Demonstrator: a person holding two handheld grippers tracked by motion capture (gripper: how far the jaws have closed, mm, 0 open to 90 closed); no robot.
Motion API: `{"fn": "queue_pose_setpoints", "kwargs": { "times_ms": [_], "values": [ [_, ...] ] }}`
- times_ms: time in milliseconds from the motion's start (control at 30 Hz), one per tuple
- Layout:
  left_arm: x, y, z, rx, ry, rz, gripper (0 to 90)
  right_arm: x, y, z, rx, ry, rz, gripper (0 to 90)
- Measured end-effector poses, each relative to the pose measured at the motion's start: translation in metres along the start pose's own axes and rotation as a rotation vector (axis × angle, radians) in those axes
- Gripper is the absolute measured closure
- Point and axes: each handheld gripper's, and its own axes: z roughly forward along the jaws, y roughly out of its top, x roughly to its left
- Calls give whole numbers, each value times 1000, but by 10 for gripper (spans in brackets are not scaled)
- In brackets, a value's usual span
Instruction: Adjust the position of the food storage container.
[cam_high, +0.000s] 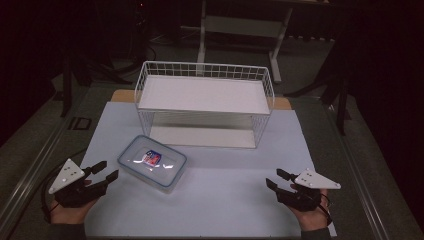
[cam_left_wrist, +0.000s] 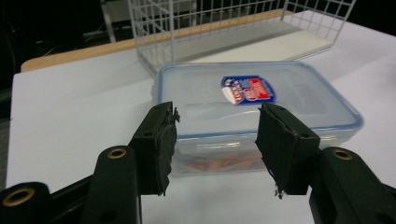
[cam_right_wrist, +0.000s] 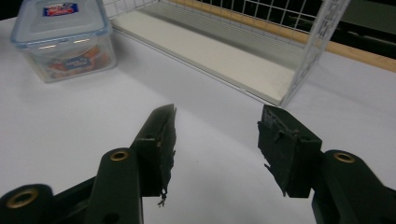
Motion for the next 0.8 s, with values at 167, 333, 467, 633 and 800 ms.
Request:
{"fn": "queue_pose_setpoints", "kwargs": {
  "times_ms": [167, 333, 467, 633, 800],
  "values": [
    [2, 0, 4, 12, 6, -3, 494, -1, 0, -2, -8, -9, -5, 460],
    [6, 1, 6, 14, 11, -3, 512, -1, -2, 0, 9, -8, -1, 454],
    [15, 1, 16, 20, 18, -16, 616, -2, -2, 3, 17, -14, -1, 454],
    [19, 3, 27, 59, 56, -7, 796, -2, -2, 4, 19, -10, -2, 455],
    [26, 1, 40, 106, 77, -8, 898, -2, -2, 5, 22, -6, -1, 456]
  ]
}}
